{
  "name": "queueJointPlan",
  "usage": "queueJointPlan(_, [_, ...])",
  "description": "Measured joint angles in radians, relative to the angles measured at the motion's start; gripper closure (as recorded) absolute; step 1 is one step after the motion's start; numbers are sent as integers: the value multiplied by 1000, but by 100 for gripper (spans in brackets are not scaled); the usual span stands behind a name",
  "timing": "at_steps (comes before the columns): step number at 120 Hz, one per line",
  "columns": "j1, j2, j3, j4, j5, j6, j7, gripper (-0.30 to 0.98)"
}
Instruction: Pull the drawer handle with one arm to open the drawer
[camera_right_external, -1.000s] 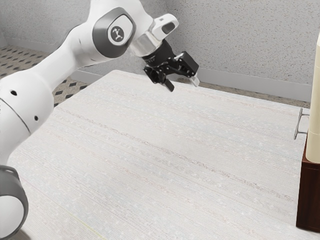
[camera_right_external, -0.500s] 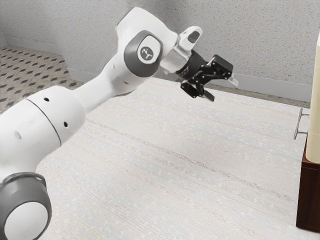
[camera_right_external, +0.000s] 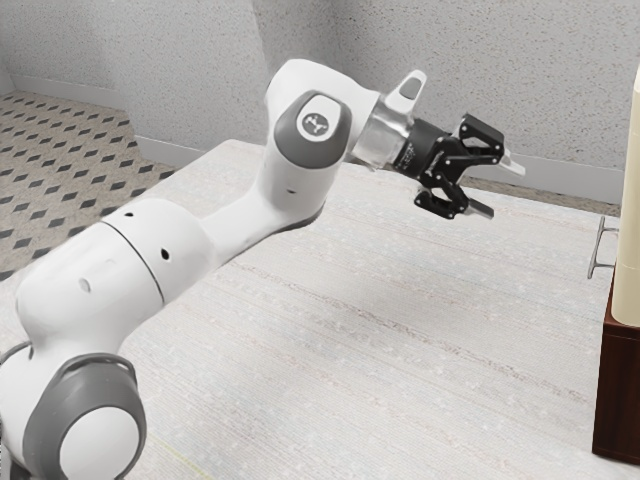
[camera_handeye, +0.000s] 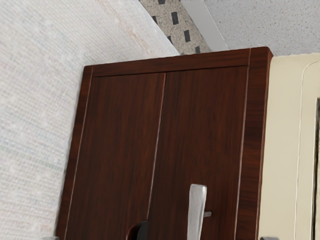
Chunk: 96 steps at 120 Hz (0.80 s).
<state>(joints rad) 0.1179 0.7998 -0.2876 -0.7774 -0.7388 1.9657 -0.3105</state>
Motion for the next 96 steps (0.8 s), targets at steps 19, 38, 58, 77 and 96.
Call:
queueJointPlan(19, [-44,-3,15,37,149,-19,-44,22])
queueJointPlan(38, [-91,-3,45,43,254,-27,-96,26])
queueJointPlan(58, [-97,-2,40,44,290,22,-128,32])
queueJointPlan(77, [-158,18,12,46,299,82,-145,38])
queueJointPlan(96, [-165,39,-5,47,299,124,-157,41])
